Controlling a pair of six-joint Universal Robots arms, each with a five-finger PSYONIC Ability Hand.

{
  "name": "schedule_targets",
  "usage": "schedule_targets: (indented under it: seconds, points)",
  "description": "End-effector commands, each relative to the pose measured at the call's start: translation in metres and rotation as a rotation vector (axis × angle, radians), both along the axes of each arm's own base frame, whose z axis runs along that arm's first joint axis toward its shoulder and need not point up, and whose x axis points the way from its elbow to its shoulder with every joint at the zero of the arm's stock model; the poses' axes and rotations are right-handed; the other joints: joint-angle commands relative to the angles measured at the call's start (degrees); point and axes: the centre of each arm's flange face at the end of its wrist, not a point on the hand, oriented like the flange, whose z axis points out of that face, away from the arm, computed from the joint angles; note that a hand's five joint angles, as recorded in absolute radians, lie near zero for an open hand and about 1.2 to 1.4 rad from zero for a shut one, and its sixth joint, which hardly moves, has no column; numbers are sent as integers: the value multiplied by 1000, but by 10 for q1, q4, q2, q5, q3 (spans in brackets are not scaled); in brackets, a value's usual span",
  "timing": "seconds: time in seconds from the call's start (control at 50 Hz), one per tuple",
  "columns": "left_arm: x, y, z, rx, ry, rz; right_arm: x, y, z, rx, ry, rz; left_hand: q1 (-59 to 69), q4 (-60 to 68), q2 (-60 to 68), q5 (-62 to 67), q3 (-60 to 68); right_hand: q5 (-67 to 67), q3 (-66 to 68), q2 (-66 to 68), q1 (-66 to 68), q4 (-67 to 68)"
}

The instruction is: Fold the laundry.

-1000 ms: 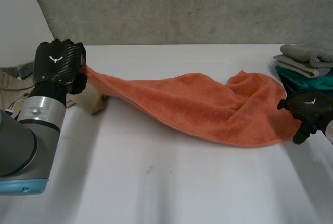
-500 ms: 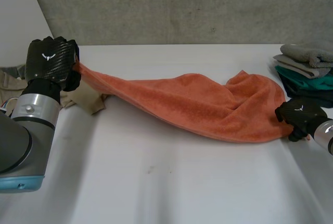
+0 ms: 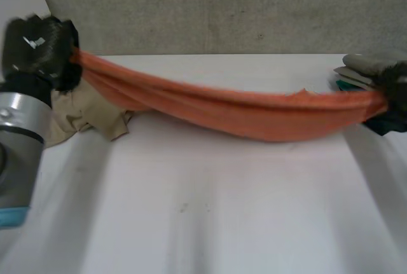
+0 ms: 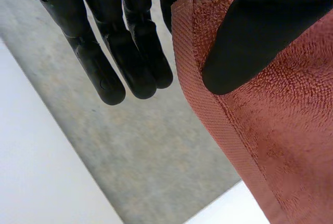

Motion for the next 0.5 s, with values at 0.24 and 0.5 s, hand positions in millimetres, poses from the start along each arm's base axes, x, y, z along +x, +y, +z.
schedule_targets:
  seconds: [0.24, 0.5]
  points:
    - [20, 15, 34, 179, -359, 44, 4, 61, 117, 29, 26, -33, 136, 112, 113, 141, 115, 128, 120, 127, 155, 114]
    - [-10, -89, -33, 279, -457, 48, 43, -2, 42, 130, 225, -83, 136, 112, 113, 141, 115, 128, 120, 127, 155, 114]
